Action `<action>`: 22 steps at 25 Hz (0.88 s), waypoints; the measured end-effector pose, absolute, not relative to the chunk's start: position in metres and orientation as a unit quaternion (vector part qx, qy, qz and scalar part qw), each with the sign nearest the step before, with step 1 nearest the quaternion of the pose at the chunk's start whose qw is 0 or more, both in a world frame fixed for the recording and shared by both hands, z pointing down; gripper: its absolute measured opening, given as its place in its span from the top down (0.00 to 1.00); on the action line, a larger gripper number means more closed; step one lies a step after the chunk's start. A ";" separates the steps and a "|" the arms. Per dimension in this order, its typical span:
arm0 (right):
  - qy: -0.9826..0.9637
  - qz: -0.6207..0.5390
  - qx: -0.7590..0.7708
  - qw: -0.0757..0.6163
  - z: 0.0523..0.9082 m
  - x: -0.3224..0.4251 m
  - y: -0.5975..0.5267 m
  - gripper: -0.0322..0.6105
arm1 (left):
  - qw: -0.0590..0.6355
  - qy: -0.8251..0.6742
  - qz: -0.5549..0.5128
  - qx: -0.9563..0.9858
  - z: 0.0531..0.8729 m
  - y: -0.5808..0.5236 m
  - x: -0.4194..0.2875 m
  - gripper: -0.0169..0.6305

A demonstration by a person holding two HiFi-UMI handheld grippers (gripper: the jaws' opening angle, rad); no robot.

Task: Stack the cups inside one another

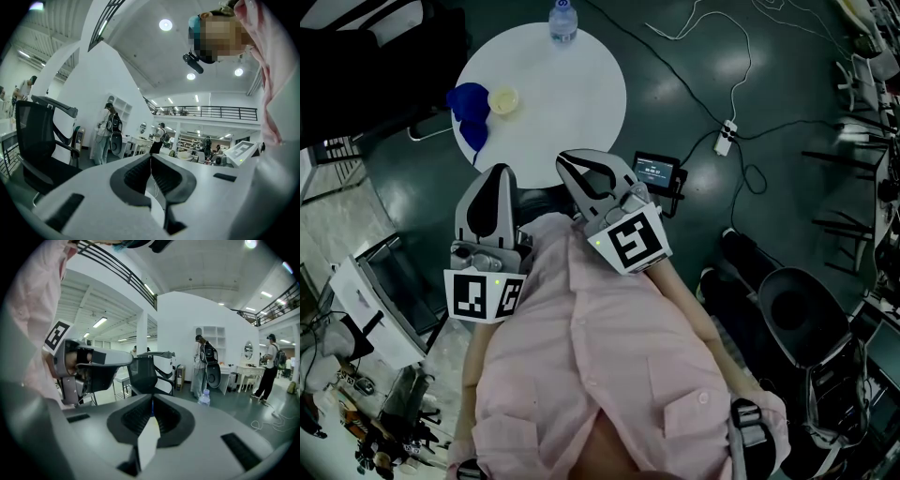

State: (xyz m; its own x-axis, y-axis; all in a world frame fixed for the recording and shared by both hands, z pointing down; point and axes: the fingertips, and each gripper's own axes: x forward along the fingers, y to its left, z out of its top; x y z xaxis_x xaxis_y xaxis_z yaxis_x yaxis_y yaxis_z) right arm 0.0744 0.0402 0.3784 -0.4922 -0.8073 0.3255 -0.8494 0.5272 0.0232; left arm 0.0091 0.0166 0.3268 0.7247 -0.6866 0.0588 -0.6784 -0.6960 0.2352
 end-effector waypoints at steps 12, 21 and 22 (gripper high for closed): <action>-0.865 0.075 0.470 0.158 0.381 0.063 0.040 0.90 | 0.130 -0.378 -0.020 0.916 0.329 0.017 -0.002 0.95; -0.867 0.076 0.466 0.162 0.381 0.060 0.042 0.90 | 0.133 -0.376 -0.021 0.917 0.329 0.018 -0.003 0.95; -0.867 0.077 0.465 0.163 0.382 0.059 0.042 0.90 | 0.132 -0.376 -0.021 0.917 0.329 0.018 -0.003 0.95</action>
